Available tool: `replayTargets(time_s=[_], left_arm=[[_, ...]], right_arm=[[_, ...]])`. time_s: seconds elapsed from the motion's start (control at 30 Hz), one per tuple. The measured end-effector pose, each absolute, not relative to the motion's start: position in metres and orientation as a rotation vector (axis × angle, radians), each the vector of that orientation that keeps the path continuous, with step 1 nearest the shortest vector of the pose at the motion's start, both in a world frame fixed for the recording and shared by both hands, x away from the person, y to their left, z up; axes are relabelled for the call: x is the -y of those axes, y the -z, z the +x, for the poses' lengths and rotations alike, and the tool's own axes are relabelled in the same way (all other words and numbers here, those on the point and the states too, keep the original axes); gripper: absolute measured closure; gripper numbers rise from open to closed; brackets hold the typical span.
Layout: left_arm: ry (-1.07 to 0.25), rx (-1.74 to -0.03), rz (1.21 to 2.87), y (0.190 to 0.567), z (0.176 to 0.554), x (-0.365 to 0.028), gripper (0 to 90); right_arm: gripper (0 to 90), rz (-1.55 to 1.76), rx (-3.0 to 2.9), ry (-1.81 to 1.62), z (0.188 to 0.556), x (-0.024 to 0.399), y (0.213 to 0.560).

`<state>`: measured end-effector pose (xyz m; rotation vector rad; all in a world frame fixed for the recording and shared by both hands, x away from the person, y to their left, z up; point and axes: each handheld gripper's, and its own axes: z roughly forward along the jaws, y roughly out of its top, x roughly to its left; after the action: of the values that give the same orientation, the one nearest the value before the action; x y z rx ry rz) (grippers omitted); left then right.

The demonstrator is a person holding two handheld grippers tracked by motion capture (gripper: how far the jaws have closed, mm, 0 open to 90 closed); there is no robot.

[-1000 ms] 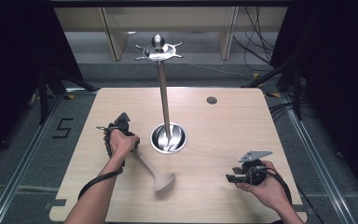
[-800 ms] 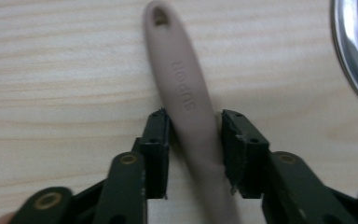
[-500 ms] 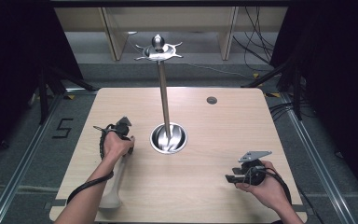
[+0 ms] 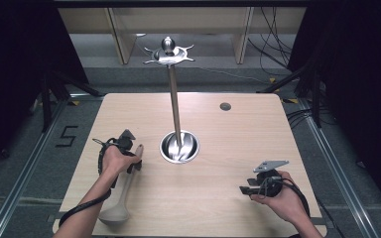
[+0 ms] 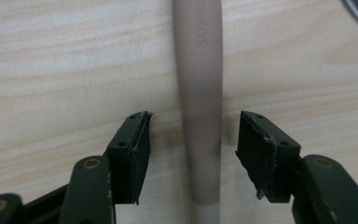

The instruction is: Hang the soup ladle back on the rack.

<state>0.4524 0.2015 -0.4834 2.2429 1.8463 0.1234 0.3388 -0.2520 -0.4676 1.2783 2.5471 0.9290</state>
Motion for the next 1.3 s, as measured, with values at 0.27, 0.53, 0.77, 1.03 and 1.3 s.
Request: replayTargets(time_s=[0.27,0.53,0.77,1.03,1.3], left_arm=[[-0.164,-1.869,2.27,0.482,0.442,-0.193,59.1],[-0.18,-1.836,2.318,0.481,0.441,-0.191,72.6],[-0.147,-1.744,2.259,0.482,0.434,-0.202,73.7],[-0.153,-1.558,2.15,0.466,0.414,-0.217,73.8],[-0.174,-1.379,2.027,0.443,0.386,-0.237,73.8]], right_arm=[[54.3,1.267,-2.551,-0.921,0.339,0.253,0.469],[54.3,1.241,-2.55,-0.92,0.339,0.254,0.468],[54.3,1.261,-2.547,-0.935,0.339,0.253,0.468],[54.0,1.272,-2.534,-0.94,0.338,0.253,0.467],[53.6,1.248,-2.528,-0.943,0.339,0.253,0.468]])
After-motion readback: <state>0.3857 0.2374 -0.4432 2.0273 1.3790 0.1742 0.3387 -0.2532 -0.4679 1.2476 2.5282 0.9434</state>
